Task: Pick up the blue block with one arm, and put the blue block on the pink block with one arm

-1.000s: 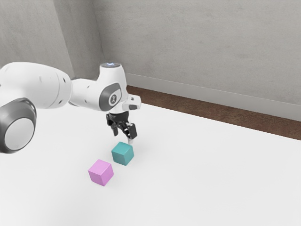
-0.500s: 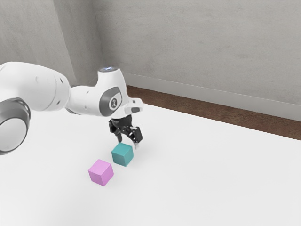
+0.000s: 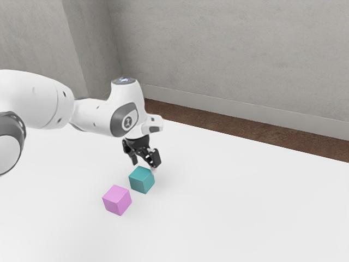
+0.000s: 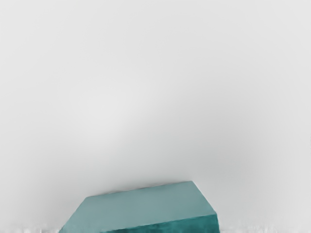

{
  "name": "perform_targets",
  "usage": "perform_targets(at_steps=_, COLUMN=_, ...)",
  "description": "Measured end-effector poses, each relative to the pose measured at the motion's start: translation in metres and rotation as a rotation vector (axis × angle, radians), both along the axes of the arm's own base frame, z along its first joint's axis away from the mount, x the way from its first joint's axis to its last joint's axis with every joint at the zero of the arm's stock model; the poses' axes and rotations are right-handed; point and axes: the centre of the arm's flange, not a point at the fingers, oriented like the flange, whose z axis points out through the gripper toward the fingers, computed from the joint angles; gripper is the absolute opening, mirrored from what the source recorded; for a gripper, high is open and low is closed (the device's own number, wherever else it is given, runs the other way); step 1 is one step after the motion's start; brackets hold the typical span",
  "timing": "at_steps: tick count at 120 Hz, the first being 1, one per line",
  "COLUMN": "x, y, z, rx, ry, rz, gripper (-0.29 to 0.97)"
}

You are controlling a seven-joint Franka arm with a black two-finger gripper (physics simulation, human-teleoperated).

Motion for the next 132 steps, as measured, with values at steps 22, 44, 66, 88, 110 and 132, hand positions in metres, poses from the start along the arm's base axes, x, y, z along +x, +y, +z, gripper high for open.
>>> perform_targets(at_steps=22, x=-0.014, y=0.001, z=-0.008, rx=0.000, ry=0.031, rz=0.007, gripper=0.66)
perform_targets(at_steps=44, x=-0.019, y=0.002, z=-0.013, rx=0.000, ry=0.043, rz=0.015, gripper=0.66)
perform_targets(at_steps=66, x=-0.019, y=0.004, z=-0.028, rx=0.008, ry=0.061, rz=0.022, gripper=0.66)
perform_targets(at_steps=88, x=-0.015, y=0.003, z=-0.040, rx=0.015, ry=0.071, rz=0.026, gripper=0.66)
perform_targets(at_steps=110, x=-0.011, y=0.001, z=-0.046, rx=0.020, ry=0.073, rz=0.024, gripper=0.59)
perform_targets(at_steps=132, x=-0.009, y=0.000, z=-0.043, rx=0.020, ry=0.064, rz=0.021, gripper=0.44)
